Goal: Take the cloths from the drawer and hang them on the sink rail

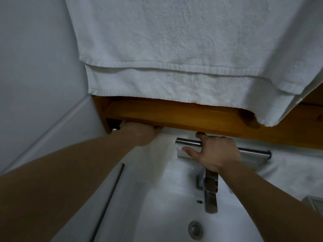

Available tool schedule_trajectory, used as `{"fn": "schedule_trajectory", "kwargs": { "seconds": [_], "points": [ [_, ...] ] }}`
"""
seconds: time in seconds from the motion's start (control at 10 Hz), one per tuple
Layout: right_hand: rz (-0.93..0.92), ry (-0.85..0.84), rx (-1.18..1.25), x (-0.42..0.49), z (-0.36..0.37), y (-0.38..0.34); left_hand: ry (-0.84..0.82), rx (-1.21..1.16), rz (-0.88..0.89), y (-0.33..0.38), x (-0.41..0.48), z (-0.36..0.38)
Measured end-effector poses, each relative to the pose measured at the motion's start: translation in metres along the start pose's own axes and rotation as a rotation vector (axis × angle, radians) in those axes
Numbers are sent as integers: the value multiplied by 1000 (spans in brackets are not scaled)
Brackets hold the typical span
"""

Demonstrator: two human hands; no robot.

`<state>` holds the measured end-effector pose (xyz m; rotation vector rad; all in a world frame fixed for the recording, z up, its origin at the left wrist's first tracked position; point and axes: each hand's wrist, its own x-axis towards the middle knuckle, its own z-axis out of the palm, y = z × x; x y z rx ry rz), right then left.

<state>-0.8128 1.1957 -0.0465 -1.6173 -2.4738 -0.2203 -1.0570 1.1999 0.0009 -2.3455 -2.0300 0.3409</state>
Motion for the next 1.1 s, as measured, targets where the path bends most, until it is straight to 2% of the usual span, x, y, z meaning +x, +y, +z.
{"fn": "schedule_trajectory", "kwargs": {
  "seconds": [0.2, 0.4, 0.5, 0.7, 0.8, 0.9, 1.0, 1.1],
  "points": [
    [6, -36, 29, 1, -3, 0, 497, -75, 41, 21, -26, 39],
    [0, -26, 15, 0, -2, 1, 448, -65, 47, 29, -23, 55],
    [4, -31, 25, 0, -2, 1, 412, -25, 6, 31, -16, 54],
    [6, -19, 12, 0, 2, 2, 367, -105, -106, 45, -3, 35],
    [2, -55, 15, 0, -1, 3, 302, -108, -87, 47, -2, 31],
    [2, -118, 27, 1, -5, 2, 324, -106, -66, 46, -15, 21],
    [2, -182, 27, 2, -9, 3, 446, -89, 1, 43, -31, 12],
    [-24, -169, 37, 2, -15, 5, 348, -101, 29, 45, -53, 16]
  ]
}}
